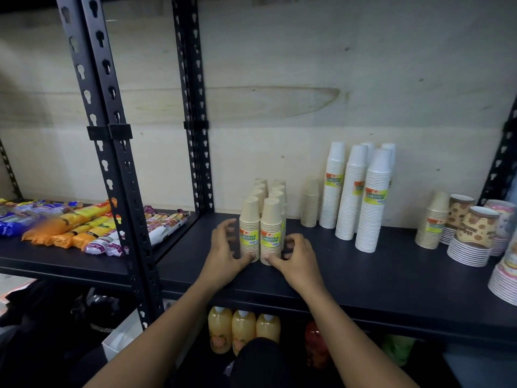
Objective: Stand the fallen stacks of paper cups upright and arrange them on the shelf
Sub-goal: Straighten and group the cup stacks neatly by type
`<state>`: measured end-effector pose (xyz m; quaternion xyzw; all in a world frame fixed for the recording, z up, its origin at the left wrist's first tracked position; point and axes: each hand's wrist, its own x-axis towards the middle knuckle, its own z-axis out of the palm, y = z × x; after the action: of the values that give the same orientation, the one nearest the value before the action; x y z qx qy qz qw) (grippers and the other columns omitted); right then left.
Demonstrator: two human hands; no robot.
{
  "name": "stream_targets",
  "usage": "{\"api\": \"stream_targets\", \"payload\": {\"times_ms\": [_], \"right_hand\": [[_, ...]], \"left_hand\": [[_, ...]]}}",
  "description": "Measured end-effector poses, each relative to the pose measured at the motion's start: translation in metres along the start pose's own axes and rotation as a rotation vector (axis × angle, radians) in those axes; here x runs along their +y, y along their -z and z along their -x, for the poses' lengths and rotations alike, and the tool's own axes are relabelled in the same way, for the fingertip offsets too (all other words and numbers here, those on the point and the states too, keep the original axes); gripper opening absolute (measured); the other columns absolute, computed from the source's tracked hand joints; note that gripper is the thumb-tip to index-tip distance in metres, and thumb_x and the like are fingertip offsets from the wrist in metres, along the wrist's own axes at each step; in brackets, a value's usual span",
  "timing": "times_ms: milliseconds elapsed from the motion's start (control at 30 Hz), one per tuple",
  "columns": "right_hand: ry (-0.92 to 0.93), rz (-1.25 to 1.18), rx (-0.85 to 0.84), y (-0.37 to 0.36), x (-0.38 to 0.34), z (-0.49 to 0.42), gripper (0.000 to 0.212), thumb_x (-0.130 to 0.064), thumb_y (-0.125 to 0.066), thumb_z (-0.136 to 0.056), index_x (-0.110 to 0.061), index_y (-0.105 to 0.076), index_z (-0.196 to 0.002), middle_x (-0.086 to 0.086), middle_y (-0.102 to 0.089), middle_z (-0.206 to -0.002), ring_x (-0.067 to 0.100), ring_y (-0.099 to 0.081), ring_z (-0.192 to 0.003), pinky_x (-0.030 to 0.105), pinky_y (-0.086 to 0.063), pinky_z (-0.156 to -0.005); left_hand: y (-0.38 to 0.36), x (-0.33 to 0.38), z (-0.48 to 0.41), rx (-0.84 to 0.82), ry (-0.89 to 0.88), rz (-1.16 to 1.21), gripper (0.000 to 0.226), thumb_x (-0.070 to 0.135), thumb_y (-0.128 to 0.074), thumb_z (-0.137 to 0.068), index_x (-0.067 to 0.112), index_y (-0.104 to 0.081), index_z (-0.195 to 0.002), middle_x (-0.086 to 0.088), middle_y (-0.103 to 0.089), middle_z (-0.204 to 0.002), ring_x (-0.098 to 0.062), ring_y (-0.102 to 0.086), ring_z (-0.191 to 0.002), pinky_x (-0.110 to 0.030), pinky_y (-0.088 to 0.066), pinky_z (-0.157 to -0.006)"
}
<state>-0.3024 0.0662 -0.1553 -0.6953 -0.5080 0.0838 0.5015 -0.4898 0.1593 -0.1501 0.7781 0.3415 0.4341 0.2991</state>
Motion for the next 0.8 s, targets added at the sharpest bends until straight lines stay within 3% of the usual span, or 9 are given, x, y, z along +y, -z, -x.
{"api": "stream_targets", "payload": {"times_ms": [100,233,433,567,667,800], "right_hand": [[0.021,-0.014,-0.025,0.017,-0.003,0.009,0.062,-0.046,-0.086,-0.074,-0.03,-0.048,-0.121,-0.005,-0.049,-0.122,0.01,-0.058,-0.108,0.023,-0.049,-0.085],[0.022,0.026,-0.008,0.051,0.005,0.023,0.059,-0.04,-0.081,-0.082,-0.023,-0.051,-0.13,-0.005,-0.05,-0.125,0.008,-0.054,-0.111,0.017,-0.043,-0.085],[0.003,0.05,0.132,0.109,0.011,0.044,0.048,-0.038,-0.078,-0.086,-0.019,-0.056,-0.124,-0.003,-0.055,-0.12,0.014,-0.056,-0.113,0.026,-0.046,-0.094],[-0.015,0.138,0.271,0.154,0.017,0.052,0.048,-0.038,-0.073,-0.088,-0.016,-0.057,-0.128,-0.001,-0.054,-0.126,0.014,-0.052,-0.117,0.026,-0.042,-0.093],[-0.045,0.195,0.358,0.184,0.031,0.052,0.049,-0.036,-0.071,-0.088,-0.014,-0.056,-0.129,0.005,-0.052,-0.131,0.023,-0.049,-0.124,0.033,-0.044,-0.098],[-0.176,0.262,0.437,0.219,0.058,0.043,0.057,-0.037,-0.072,-0.088,-0.01,-0.052,-0.134,0.013,-0.048,-0.137,0.032,-0.046,-0.129,0.045,-0.045,-0.105]], "left_hand": [[-0.003,0.011,0.012,0.101,-0.075,-0.06,0.088,0.035,-0.088,-0.074,0.036,-0.031,-0.142,0.008,-0.036,-0.13,-0.001,-0.049,-0.113,-0.027,-0.051,-0.09],[-0.012,0.04,0.026,0.227,-0.199,-0.1,0.066,0.031,-0.082,-0.082,0.025,-0.041,-0.134,0.006,-0.04,-0.118,-0.011,-0.05,-0.104,-0.032,-0.051,-0.087],[-0.044,0.103,0.029,0.157,-0.31,-0.118,0.053,0.03,-0.072,-0.09,0.021,-0.042,-0.134,0.005,-0.041,-0.117,-0.013,-0.051,-0.098,-0.029,-0.05,-0.081],[-0.082,0.138,0.016,0.012,-0.212,-0.048,0.05,0.035,-0.072,-0.088,0.019,-0.052,-0.131,0.002,-0.048,-0.125,-0.008,-0.058,-0.1,-0.03,-0.053,-0.089],[-0.11,0.15,0.002,-0.083,-0.073,0.032,0.062,0.042,-0.073,-0.083,0.012,-0.053,-0.134,-0.007,-0.061,-0.129,-0.02,-0.063,-0.112,-0.039,-0.053,-0.097],[-0.141,0.154,-0.015,-0.159,0.093,0.121,0.063,0.025,-0.073,-0.092,0.003,-0.043,-0.144,-0.012,-0.055,-0.142,-0.026,-0.054,-0.13,-0.024,-0.039,-0.092]]}}
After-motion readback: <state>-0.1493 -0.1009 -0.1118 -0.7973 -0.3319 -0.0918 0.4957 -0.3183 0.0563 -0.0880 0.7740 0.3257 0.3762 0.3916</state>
